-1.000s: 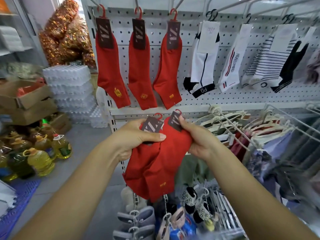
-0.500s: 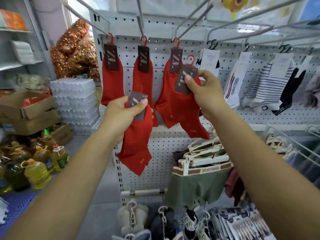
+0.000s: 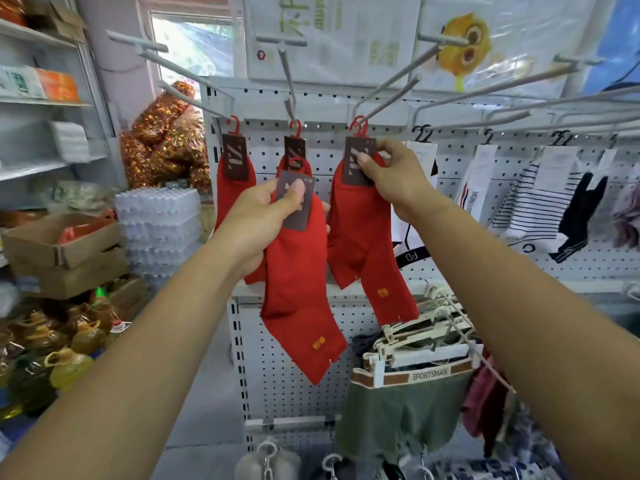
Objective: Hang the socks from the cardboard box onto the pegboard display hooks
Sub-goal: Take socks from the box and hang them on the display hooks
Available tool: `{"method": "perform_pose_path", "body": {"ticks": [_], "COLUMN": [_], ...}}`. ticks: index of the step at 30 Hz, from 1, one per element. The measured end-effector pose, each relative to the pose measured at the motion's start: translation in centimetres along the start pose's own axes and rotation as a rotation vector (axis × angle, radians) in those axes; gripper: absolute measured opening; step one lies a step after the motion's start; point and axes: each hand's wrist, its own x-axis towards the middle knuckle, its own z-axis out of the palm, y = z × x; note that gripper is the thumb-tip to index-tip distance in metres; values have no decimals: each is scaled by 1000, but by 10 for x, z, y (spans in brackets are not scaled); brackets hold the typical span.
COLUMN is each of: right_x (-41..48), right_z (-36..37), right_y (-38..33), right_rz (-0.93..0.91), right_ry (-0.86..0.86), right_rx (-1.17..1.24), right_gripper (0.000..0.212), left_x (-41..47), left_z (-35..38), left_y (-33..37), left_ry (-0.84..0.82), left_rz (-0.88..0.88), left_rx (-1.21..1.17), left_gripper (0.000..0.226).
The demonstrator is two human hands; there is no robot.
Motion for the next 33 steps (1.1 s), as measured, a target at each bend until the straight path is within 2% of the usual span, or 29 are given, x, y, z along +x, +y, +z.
{"method": "perform_pose_path", "body": {"ticks": [6, 9, 13, 17, 19, 21, 25, 28, 31, 33], "right_x": [-8, -20, -50, -81, -90, -97, -101, -96, -84, -74], "right_z": [-12, -18, -30, -27, -23, -20, -24, -29, -37, -40], "right_y": [11, 14, 13, 4, 1, 1, 4, 10, 12, 9], "right_rz": [61, 41, -45, 73, 107, 77, -3, 13, 74, 72], "right_ry": [-40, 19, 133, -78, -187, -219, -182, -122, -56, -47], "right_rx": [-41, -111, -162, 49, 45, 43, 65, 36, 74, 110], "right_gripper": [31, 31, 26, 24, 28, 25, 19, 14, 11, 6], "left_x": [5, 9, 15, 18, 19, 20, 20, 16, 11, 8], "left_z": [7, 14, 22, 39, 50, 60, 65, 60, 52, 47], "left_y": [2, 5, 5, 6, 8, 8, 4, 3, 7, 15], "left_ry": [-74, -30, 63, 103, 87, 66, 75, 160, 392, 516], "left_rz": [-65, -110, -141, -115, -80, -78, -79, -72, 68, 177], "left_rx": [-104, -148, -93, -68, -46, 3, 50, 143, 288, 358], "left_gripper": [39, 39, 33, 44, 36, 29, 30, 32, 25, 37]}}
